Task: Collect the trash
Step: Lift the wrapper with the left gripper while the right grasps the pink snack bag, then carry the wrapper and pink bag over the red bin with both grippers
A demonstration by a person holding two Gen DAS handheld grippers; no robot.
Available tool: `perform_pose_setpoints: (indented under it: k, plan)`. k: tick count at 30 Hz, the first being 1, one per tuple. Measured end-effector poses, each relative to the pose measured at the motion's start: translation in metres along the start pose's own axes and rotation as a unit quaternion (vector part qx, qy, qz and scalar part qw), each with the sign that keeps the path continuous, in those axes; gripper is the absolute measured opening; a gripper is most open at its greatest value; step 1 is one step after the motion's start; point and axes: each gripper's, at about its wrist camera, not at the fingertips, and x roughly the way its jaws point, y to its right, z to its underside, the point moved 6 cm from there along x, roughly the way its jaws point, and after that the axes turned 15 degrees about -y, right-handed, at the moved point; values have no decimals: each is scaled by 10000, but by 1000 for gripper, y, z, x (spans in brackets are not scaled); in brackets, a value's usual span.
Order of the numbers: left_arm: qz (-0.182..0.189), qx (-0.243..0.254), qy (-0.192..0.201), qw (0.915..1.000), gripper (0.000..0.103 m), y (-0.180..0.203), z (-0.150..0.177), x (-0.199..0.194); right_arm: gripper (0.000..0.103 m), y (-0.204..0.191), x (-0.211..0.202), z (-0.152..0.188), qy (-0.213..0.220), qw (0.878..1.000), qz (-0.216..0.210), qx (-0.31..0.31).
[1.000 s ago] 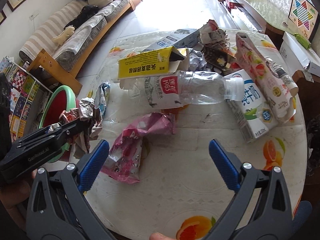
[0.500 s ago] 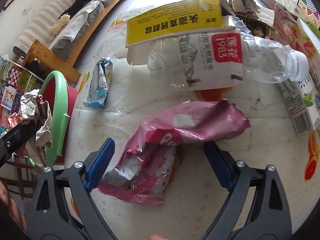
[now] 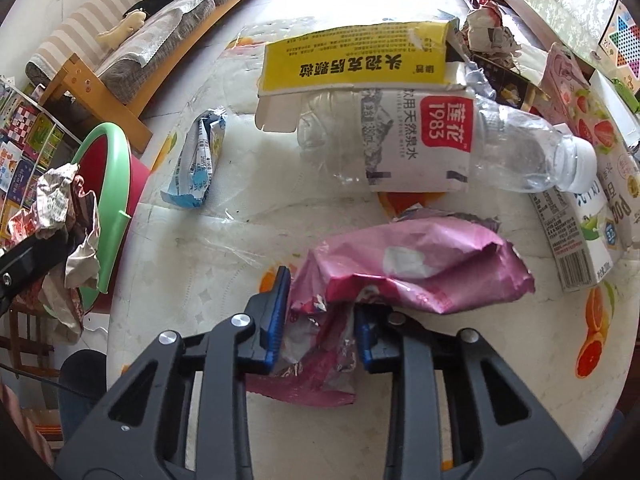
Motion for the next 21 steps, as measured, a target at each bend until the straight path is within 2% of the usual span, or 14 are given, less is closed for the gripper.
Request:
perform_pose_setpoints:
  k: [12, 21]
  plan:
    - [-72, 79, 376, 9992, 33, 3, 8, -35, 27, -25, -75, 24, 727, 9956, 189, -561]
    - [-239, -64, 776, 9967, 33, -24, 0, -77, 27, -66, -116, 9, 1184, 9891, 84, -869]
